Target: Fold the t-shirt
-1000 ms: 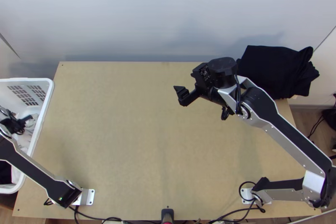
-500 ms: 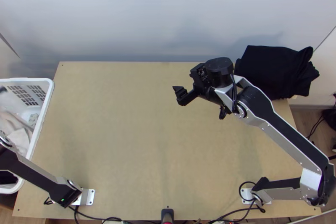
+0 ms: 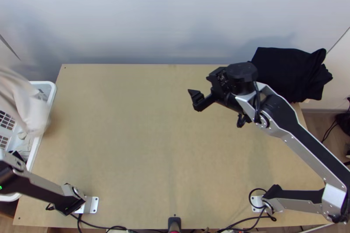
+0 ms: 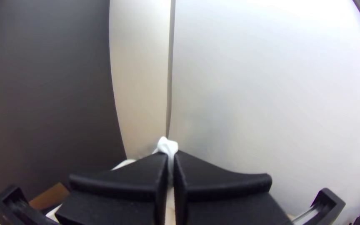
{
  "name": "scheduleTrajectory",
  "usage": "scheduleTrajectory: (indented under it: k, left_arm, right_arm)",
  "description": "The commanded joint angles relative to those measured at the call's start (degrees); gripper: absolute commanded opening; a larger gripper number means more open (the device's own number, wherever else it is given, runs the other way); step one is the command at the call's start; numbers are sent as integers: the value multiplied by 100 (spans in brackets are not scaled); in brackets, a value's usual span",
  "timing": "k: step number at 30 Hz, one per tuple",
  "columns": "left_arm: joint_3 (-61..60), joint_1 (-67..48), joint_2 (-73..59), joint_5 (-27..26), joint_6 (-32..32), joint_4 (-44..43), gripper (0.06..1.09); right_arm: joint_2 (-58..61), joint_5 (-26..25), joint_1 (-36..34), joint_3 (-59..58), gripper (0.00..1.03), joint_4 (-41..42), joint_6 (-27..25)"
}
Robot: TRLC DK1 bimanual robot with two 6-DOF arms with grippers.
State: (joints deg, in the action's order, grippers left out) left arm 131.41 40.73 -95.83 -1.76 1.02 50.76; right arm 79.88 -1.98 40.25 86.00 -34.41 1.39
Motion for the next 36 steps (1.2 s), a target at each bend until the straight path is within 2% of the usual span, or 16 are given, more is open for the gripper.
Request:
scheduleTrajectory:
  k: [1, 7, 11, 18, 27, 31, 34, 36]
  left_arm:
    - [130, -197, 864, 27, 268, -778, 10]
    - [130, -461, 1392, 290, 276, -1517, 10]
    - [112, -944, 1717, 290, 268, -1675, 10]
    - [86, -2412, 1963, 475, 276, -1895, 10]
    - [7, -4609, 2077, 615, 672, -2273, 10]
    - [-19, -5594, 1954, 949, 443, -2589, 10]
    - [-37, -6587, 1822, 1494, 57, -2826, 10]
    - [-107, -7237, 1778, 1679, -119, -2941, 10]
  right_arm:
    - [-332, -4, -105, -320, 98, -4, 11]
    - [-649, -4, -228, -689, 98, 22, 28]
    - [-921, -4, -325, -1041, 98, 102, 46]
    - [-1457, 4, -544, -1639, 98, 225, 116]
    - [-2073, 4, -835, -2298, 98, 348, 125]
    - [-2310, 4, -1019, -2535, 98, 427, 160]
    - [-2512, 4, -1116, -2790, 98, 462, 160]
    - [-2635, 4, -1186, -2913, 98, 462, 160]
